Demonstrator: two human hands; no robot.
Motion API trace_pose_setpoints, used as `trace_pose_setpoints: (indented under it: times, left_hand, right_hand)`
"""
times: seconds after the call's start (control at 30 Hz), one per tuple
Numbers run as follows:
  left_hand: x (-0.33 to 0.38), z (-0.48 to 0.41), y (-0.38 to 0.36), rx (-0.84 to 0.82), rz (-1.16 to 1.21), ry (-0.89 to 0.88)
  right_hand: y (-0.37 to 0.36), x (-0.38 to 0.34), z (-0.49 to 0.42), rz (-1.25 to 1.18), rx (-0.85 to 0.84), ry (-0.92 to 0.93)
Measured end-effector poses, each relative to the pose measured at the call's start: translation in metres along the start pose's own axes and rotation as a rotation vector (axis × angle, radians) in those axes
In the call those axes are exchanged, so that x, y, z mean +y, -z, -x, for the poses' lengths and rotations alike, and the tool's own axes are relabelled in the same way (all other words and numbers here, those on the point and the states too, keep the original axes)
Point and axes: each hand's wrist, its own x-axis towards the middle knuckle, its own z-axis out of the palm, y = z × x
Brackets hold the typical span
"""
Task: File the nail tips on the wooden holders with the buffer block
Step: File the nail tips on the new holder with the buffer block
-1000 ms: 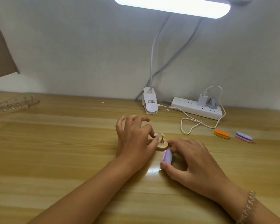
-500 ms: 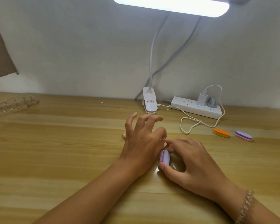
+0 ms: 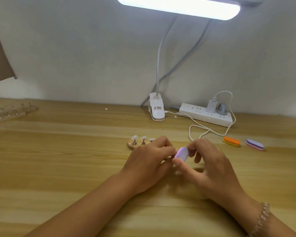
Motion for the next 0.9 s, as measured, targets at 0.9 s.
trace_pose_setpoints:
  times: [0.9]
  left_hand:
    - [0.0035,0.0001,0.0015,-0.017,-0.053,-0.046]
  right_hand:
    - [0.0034,0.0048,-0.0044,-0.199,0.008,-0.135]
